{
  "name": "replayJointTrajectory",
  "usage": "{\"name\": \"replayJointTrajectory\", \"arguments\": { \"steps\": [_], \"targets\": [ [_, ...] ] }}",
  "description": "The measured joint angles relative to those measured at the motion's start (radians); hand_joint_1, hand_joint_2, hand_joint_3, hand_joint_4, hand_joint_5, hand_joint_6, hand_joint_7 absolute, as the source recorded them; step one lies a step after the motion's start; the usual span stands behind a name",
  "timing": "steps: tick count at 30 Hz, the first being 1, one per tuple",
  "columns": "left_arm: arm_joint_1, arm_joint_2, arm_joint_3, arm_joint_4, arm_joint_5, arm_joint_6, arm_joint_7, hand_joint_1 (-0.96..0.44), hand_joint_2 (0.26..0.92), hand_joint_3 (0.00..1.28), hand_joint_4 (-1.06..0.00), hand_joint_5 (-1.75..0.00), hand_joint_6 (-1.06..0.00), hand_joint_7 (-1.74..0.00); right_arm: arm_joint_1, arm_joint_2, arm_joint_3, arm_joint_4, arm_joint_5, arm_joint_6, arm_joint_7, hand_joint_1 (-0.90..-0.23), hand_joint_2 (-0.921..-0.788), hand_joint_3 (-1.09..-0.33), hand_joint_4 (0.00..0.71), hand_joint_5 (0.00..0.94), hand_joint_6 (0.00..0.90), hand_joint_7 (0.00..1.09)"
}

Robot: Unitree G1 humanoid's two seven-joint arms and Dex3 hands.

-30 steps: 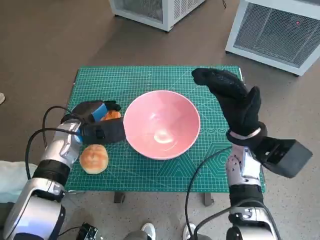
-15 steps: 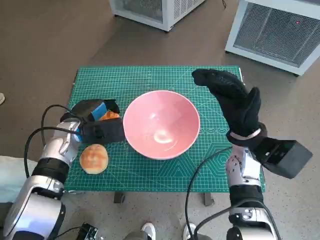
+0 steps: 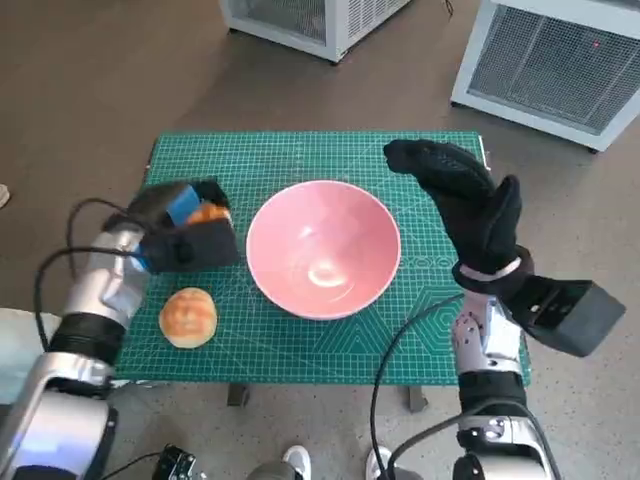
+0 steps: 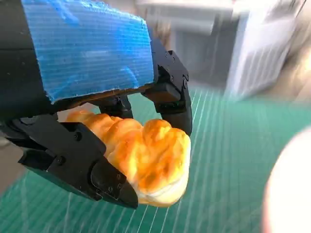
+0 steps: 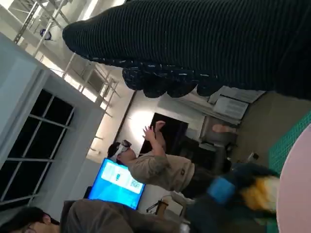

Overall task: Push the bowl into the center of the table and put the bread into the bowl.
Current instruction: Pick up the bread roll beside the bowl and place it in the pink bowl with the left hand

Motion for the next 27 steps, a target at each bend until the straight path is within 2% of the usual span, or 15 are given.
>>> {"name": "replayJointTrajectory", "arguments": {
  "steps": [8,15,22,27],
  "targets": [
    [0.085,0.009,0.096,-0.31,-0.022,0.019,0.011,0.0,0.92,0.05,-0.74,-1.1,-0.63,-1.18,0.0,0.0,-0.001,-0.002,0.0,0.0,0.0,-0.7,-0.921,-0.715,0.212,0.002,-0.001,0.64],
    [0.173,-0.009,0.147,-0.562,-0.023,0.013,0.035,0.0,0.92,0.04,-0.75,-1.08,-0.64,-1.18,0.004,-0.002,-0.001,-0.003,0.0,0.0,0.002,-0.7,-0.921,-0.716,0.211,0.001,-0.001,0.63],
    [0.216,-0.043,0.144,-0.715,-0.022,-0.036,0.027,0.0,0.92,0.04,-0.75,-1.09,-0.64,-1.16,0.004,-0.002,-0.002,-0.006,0.003,0.0,0.005,-0.702,-0.921,-0.715,0.208,0.0,-0.001,0.63],
    [0.221,-0.066,0.114,-0.769,-0.023,-0.066,-0.013,0.0,0.917,0.03,-0.75,-1.1,-0.66,-1.13,0.006,-0.002,-0.002,-0.008,0.011,0.0,0.008,-0.702,-0.921,-0.714,0.207,0.0,-0.001,0.63]
  ]
}}
